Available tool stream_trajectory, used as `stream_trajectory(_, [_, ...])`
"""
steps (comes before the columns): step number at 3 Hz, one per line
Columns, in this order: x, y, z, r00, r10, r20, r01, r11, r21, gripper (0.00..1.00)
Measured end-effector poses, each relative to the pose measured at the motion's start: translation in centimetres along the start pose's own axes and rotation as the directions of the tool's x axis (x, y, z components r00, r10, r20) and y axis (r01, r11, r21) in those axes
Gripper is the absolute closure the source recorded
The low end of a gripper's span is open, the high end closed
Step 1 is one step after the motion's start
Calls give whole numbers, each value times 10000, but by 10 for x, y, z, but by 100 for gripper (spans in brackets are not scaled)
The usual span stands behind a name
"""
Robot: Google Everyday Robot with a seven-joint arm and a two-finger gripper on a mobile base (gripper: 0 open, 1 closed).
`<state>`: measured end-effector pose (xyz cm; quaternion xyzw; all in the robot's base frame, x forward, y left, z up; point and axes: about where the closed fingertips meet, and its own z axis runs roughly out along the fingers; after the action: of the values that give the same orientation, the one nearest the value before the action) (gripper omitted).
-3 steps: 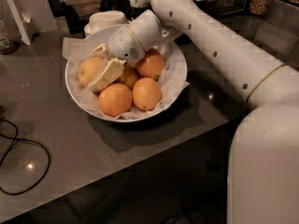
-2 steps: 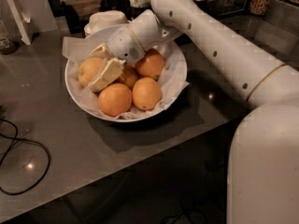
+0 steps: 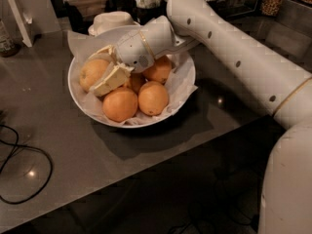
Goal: Pick orange from white bowl
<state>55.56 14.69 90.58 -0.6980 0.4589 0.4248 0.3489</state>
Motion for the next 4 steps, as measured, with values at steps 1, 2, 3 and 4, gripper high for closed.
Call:
stream_trajectory(1, [-21,19,-20,9955,-825,471,795,9949,626,100])
stream_trajectory(2, [-92,78,-43,9576,-2802,673,2657,9489,1700,100])
stream_trajectory(3, [-152,146,-75,9188,-3929,-377,3897,8878,2450,100])
stream_trajectory(4, [-196,215,-113,8930,-4085,-1890,4486,8417,3004,100])
